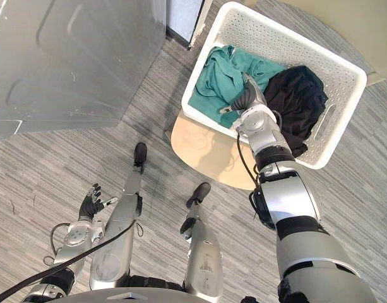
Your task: Pick up the laundry basket with both hands and put the clothes into the washing machine.
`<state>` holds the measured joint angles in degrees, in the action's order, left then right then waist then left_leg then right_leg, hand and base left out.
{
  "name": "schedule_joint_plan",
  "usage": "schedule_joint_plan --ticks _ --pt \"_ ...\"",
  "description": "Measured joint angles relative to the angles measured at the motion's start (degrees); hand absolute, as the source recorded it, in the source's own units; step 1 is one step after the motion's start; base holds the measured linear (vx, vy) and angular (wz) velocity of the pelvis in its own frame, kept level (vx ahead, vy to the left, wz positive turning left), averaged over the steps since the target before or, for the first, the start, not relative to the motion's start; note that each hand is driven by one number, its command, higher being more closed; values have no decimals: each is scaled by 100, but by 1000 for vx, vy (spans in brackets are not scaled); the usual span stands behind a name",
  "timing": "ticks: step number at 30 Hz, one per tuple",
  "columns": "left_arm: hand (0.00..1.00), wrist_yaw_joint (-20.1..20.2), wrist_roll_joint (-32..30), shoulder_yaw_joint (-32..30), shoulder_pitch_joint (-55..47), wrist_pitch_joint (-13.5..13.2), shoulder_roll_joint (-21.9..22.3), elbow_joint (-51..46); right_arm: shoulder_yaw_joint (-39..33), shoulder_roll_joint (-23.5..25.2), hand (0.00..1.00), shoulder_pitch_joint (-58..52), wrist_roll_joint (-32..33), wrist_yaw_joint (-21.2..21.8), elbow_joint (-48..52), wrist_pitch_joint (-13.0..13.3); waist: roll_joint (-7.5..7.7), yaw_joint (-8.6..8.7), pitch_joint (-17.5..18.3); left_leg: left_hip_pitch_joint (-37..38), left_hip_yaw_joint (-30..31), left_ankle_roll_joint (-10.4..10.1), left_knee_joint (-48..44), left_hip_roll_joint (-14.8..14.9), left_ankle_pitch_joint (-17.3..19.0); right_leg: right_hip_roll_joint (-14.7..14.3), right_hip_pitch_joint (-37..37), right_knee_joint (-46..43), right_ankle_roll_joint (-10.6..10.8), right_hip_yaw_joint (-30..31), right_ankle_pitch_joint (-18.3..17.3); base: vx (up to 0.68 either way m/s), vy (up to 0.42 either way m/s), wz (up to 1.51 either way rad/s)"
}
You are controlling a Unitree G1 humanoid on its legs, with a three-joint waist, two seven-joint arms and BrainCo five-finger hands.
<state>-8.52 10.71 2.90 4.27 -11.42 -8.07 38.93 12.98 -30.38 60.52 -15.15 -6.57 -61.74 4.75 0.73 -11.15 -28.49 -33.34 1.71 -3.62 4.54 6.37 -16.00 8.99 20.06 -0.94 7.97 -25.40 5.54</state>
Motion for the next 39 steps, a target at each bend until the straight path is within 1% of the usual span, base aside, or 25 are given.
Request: schedule_joint_plan --ticks 1,2,5,7,10,14,18,27,29,30,33,34,35,36,37,38,39 --pt "0 0 38 9 0 -1 1 0 12 0 0 -13 0 -9 5 2 0 -2 0 -6 3 -7 0 8 -5 -10 2 7 0 -1 0 27 -40 -1" --pt "0 0 44 17 0 -2 1 -1 36 0 100 -15 -1 -13 10 5 0 -3 0 -17 11 -12 0 13 -9 -21 2 20 -1 -5 -1 25 -35 0" --pt "0 0 95 76 7 -34 1 -12 48 0 100 -16 -5 -27 16 5 0 7 0 -45 20 -43 -1 21 -35 -41 10 57 -2 -9 -1 19 -20 0" --pt "0 11 322 159 14 -80 2 -17 45 -15 100 -15 -10 -130 17 4 0 12 0 -46 21 -43 -1 19 -41 -41 9 59 -2 -10 -1 36 -22 1" --pt "0 17 482 223 15 -110 9 -19 46 -42 100 -19 -51 -163 27 4 0 11 0 -48 19 -37 -1 19 -47 -43 9 67 -2 -9 -1 43 -22 0" --pt "0 16 495 237 15 -111 10 -18 55 -52 100 -75 -52 -163 54 5 0 7 0 -48 18 -39 -1 20 -46 -45 10 69 -3 -5 -2 8 -4 0" --pt "0 16 497 238 15 -112 9 -14 211 -52 100 -86 -52 -153 52 3 1 -2 0 -48 14 -41 -1 20 -49 -45 12 70 -5 1 -3 0 0 0" --pt "0 11 496 250 15 -115 5 4 206 -49 100 -131 -44 -153 59 7 1 -5 0 -48 6 -7 -1 20 -80 -44 13 72 -7 7 -5 15 -8 0" --pt "0 10 498 276 15 -117 6 4 108 -27 100 -141 157 -158 87 6 2 -5 1 -48 6 -3 -1 20 -85 -44 13 71 -6 7 -4 0 0 0" --pt "0 8 500 279 15 -120 6 4 -59 24 100 -187 325 -177 138 8 2 -2 1 -48 5 -3 -2 20 -90 -44 12 70 -6 7 -4 0 0 0" --pt "0 2 544 275 15 -132 6 4 -539 190 100 -365 1177 -278 333 27 2 12 1 -42 -2 -7 -2 21 -105 -43 5 67 -6 7 -4 0 0 0" --pt "0 1 547 270 14 -147 6 7 -805 271 100 -477 1527 -299 521 39 3 24 1 -36 -4 -9 -2 22 -109 -43 0 65 -6 7 -4 0 0 0" --pt "0 1 547 262 14 -148 6 15 -935 318 100 -538 1724 -333 648 47 3 33 1 -30 -5 -9 -2 22 -111 -42 -4 61 -6 7 -3 0 0 0" --pt "0 2 547 240 14 -151 9 35 -1163 419 100 -693 2104 -420 944 114 3 47 1 -7 -12 -8 -2 22 -112 -38 -16 53 -7 14 -3 0 0 -3" --pt "0 2 547 185 14 -150 9 83 -1404 555 100 -873 2633 -488 1283 217 4 69 1 52 -24 -6 -2 22 -113 -31 -58 43 -6 36 -3 0 0 -4" --pt "0 2 547 172 14 -150 9 89 -1430 571 100 -902 2683 -493 1335 231 4 73 1 65 -26 -6 -1 22 -113 -29 -69 41 -6 41 -3 11 -8 -5" --pt "0 1 544 122 13 -148 3 115 -1575 651 100 -1049 2973 -499 1587 278 4 86 1 144 -37 -6 1 22 -112 -26 -133 39 -6 63 -3 0 0 0"
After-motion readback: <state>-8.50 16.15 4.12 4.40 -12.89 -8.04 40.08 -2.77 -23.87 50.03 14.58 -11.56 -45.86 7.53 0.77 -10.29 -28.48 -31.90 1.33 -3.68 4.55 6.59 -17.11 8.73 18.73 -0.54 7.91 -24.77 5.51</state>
